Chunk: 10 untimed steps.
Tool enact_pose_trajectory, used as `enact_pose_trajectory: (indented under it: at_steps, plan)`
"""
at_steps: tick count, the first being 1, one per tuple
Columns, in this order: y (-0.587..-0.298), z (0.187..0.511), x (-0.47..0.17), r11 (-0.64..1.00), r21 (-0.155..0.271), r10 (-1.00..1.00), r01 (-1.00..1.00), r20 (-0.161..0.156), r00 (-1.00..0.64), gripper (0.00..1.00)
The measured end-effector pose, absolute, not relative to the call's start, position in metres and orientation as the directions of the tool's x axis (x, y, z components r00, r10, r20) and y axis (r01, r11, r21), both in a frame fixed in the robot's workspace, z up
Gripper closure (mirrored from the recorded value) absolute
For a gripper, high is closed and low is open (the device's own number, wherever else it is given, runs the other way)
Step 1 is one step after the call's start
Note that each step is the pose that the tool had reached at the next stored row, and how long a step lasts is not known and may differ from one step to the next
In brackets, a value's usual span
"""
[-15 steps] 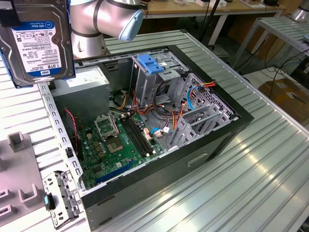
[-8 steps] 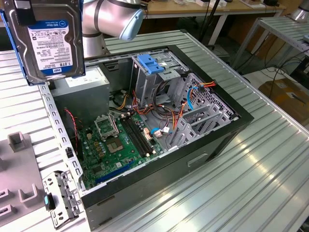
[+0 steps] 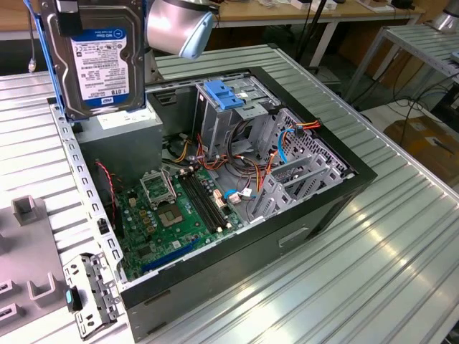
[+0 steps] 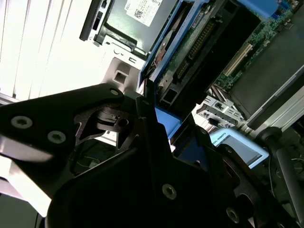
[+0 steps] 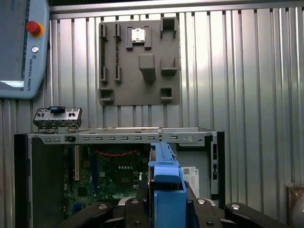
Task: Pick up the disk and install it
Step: 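Pick up the disk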
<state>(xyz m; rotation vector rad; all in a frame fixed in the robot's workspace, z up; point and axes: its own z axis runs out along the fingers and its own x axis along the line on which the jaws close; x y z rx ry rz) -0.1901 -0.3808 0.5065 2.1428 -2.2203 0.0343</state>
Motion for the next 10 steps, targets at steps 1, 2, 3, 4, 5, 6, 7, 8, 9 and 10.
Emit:
enact_pose_trajectory:
  at_steps: [1,2,3,4,5,6,7,8,9,10]
  plan:
    - [-0.3813,0.5065,-0.189,0.036,0.023,-0.998,-0.999,0.055,-0.035,0.63]
    - [-0.3822,0.5065,-0.1882,0.036,0.023,-0.998,-0.999,0.055,-0.035,0.63]
    - [-0.3835,0.5064,-0.1873,0.036,0.023,-0.998,-0.999,0.055,-0.035,0.63]
    - [-0.3848,0.5064,-0.1867,0.036,0.023,-0.998,-0.999,0.055,-0.035,0.63]
    - [-0.3859,0.5064,-0.186,0.036,0.023,-0.998,-0.999,0.055,-0.035,0.63]
    - [-0.3871,0.5064,-0.1852,0.036,0.023,-0.998,-0.999,0.055,-0.035,0.63]
    - [-0.3885,0.5063,-0.1842,0.036,0.023,-0.998,-0.999,0.055,-0.035,0.63]
    - [-0.3894,0.5063,-0.1834,0.036,0.023,-0.998,-0.999,0.055,-0.035,0.63]
    - [-0.3902,0.5063,-0.1823,0.036,0.023,-0.998,-0.999,0.055,-0.035,0.63]
    - [-0.3906,0.5062,-0.1815,0.036,0.023,-0.998,-0.999,0.055,-0.035,0.63]
